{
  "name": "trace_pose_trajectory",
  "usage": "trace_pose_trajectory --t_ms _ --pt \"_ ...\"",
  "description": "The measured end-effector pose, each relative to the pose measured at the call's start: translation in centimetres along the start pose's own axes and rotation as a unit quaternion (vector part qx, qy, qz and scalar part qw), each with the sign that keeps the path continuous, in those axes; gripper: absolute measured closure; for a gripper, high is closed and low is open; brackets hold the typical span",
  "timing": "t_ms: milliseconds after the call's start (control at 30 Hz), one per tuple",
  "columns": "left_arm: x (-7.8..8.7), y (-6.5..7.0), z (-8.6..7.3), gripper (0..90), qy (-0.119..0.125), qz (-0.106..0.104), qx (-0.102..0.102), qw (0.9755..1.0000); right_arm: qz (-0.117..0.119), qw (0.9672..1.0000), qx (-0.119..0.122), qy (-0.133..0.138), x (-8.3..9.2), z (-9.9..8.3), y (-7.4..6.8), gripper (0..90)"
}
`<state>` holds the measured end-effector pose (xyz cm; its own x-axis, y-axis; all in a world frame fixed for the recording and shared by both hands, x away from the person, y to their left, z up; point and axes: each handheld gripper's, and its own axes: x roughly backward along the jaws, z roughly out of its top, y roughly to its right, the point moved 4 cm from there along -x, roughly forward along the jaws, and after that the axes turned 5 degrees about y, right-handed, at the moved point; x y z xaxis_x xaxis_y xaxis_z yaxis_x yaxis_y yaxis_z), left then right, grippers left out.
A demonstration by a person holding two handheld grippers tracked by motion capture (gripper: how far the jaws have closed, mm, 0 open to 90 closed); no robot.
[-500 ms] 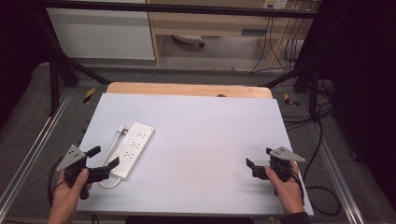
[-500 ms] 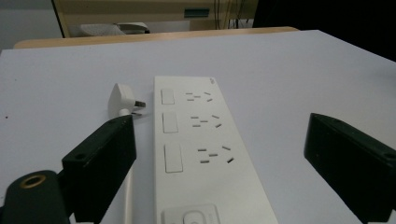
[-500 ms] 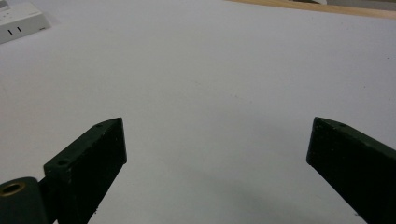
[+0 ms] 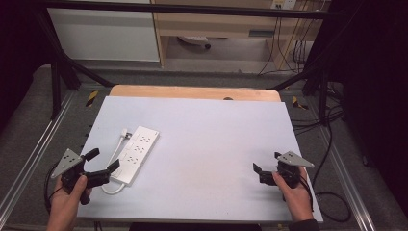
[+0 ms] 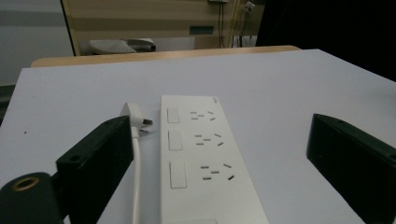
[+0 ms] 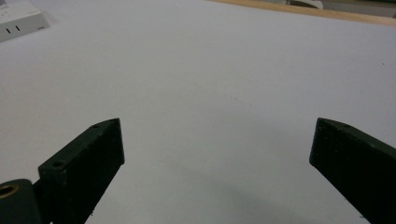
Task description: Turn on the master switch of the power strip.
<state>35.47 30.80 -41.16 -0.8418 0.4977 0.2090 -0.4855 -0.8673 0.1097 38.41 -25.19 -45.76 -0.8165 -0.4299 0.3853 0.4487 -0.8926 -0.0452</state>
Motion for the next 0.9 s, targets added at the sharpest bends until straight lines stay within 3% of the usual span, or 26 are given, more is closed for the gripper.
trace_pose_trajectory --t_ms 267,467,900 --pt "0.2 0.2 0.5 6.8 0.013 0.001 0.002 0.9999 -0.006 1.0000 -0.003 -0.004 0.0 0.1 0.0 3.4" --pt "0.4 0.3 1.2 6.6 0.031 0.017 0.004 0.9994 -0.003 1.0000 -0.003 -0.004 0.0 0.1 -0.1 3.1" --pt "0.6 -0.3 1.3 9.2 0.034 0.028 0.006 0.9990 -0.003 1.0000 -0.004 -0.003 0.0 0.2 -0.1 2.7"
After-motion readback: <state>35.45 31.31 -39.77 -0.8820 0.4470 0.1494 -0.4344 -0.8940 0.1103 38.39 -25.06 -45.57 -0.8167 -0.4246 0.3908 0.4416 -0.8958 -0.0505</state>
